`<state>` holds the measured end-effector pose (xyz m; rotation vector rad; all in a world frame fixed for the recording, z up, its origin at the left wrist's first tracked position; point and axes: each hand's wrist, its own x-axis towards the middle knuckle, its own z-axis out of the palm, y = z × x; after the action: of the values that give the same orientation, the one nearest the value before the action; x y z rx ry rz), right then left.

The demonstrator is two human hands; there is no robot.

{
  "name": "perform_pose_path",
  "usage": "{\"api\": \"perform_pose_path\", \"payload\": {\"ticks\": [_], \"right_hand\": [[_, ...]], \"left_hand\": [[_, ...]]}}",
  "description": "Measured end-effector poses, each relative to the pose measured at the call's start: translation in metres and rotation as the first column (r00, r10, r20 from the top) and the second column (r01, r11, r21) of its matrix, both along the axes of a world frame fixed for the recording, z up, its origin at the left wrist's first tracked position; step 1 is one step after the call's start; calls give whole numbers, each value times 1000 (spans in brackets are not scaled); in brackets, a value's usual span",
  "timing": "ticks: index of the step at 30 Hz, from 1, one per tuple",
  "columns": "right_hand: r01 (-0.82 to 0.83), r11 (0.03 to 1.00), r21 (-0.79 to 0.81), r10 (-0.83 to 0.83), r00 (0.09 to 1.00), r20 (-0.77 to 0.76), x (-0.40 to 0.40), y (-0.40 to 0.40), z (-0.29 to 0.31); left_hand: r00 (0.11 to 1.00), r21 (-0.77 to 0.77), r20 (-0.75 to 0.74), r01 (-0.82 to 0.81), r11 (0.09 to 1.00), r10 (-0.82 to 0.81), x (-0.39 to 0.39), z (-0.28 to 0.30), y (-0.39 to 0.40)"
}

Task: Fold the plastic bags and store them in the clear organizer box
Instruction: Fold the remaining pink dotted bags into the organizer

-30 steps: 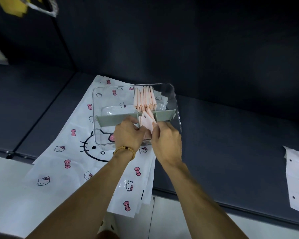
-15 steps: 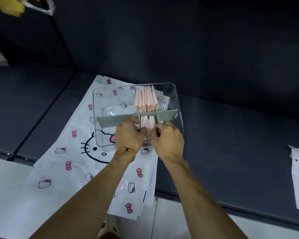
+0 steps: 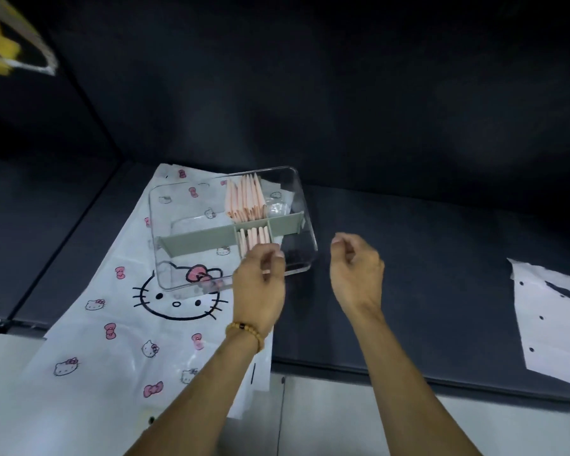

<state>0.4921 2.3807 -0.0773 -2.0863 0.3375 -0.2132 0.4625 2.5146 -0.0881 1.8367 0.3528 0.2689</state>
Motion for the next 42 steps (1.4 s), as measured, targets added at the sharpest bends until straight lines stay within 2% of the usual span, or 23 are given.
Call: {"api": "perform_pose_path", "payload": {"ticks": [2,4,7,10,14,17,20,23,24,25,27,30,33,36,40,41,42], "right_hand": [[80,996,26,-80,997,-10,-6,-36,3],[174,984,40,-173,985,-15,-15,-78,3],[345,938,2,-345,937,-47,-34,-150,-3],[481,873,-81,-488,863,-133,-59,-226,-18],[511,818,-266,-564,802,-194,-99,-309,-44],[366,828,-425,-504,818,-278,-117,-346,-63],[165,784,-598,-416,855,-310,-124,-357,-79],[175,728,-663,-411,886,-217,-125,-352,-83],[178,711,-680,-395,901,-177,-125,-350,-84],[167,693,-701,-378,912,-157,-126,-349,-83],[152,671,-726,-351,927,-131,-127,-346,-79],[194,740,-644,-288,957,-43,-131,-339,-69],[73,810,-581,-109,994,-27,-128,-324,-60],[11,856,-516,-16,1000,-6,-119,-299,-49],[-117,841,-529,156,987,28,-113,-251,-39],[-149,842,-518,180,984,10,-113,-239,-39],[-187,851,-490,198,980,-29,-114,-228,-39]], "left_hand": [[996,-172,-37,69,983,-77,-8,-1,-35],[982,-277,-85,139,951,-169,-13,-6,-73],[941,-315,-108,273,909,-320,-18,-15,-133],[880,-272,-102,423,864,-464,-20,-25,-190],[767,-95,-105,626,774,-633,-17,-38,-261],[654,79,-160,756,650,-740,-11,-50,-305],[530,361,-188,820,444,-827,-5,-63,-334],[398,589,-253,787,186,-882,-1,-75,-349],[380,643,-272,755,127,-884,-2,-78,-351],[386,683,-274,723,104,-881,-3,-81,-353],[440,720,-249,680,139,-863,-7,-82,-352],[458,750,-220,644,151,-861,-10,-79,-346],[475,792,-183,590,158,-861,-10,-68,-331],[495,807,-143,560,188,-857,-12,-55,-303],[524,854,-29,456,252,-852,-14,-41,-251],[533,862,-25,440,252,-846,-13,-39,-238],[534,873,-59,437,217,-843,-13,-38,-224]]}}
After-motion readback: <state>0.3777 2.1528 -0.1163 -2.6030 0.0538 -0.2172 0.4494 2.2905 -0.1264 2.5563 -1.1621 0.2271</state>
